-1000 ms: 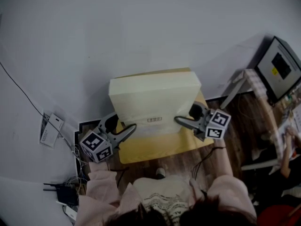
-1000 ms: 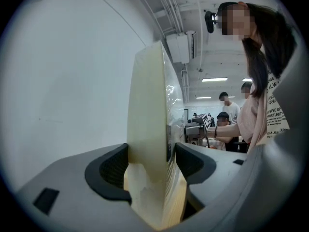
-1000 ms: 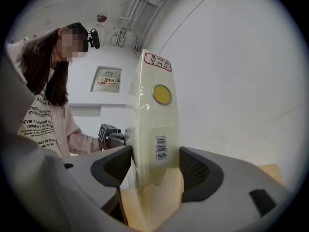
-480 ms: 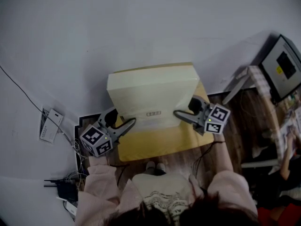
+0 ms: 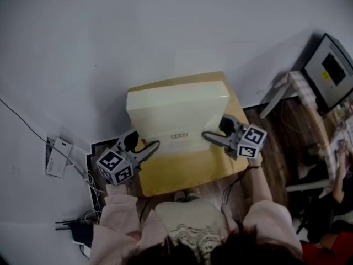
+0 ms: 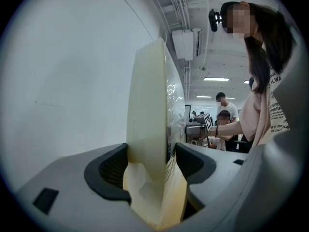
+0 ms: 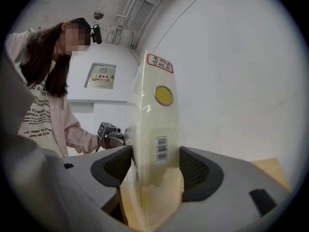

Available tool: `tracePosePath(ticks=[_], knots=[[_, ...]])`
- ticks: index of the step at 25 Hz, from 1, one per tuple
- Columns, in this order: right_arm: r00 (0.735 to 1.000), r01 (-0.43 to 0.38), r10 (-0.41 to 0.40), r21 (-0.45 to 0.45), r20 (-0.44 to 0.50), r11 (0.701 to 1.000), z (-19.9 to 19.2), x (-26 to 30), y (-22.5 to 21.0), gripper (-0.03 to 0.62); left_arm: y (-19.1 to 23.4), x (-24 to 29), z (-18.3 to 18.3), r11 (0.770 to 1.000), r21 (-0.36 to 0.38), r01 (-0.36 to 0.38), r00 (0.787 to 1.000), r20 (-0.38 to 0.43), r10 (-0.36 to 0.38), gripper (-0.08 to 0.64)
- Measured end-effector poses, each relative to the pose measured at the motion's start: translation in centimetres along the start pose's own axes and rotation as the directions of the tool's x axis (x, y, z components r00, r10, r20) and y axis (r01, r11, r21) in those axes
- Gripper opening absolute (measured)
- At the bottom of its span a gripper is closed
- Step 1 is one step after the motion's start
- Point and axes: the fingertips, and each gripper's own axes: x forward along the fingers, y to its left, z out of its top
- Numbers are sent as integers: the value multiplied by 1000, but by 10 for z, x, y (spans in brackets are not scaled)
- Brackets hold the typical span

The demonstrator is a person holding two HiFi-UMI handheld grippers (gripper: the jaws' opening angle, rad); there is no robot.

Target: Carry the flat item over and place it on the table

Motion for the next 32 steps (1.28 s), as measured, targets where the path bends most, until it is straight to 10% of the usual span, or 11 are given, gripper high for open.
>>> tracePosePath(ticks=[32], knots=[[995, 60, -62, -30, -74, 998, -71, 13, -7, 313, 22, 14, -75, 1000, -12, -4, 998, -63, 3, 316]])
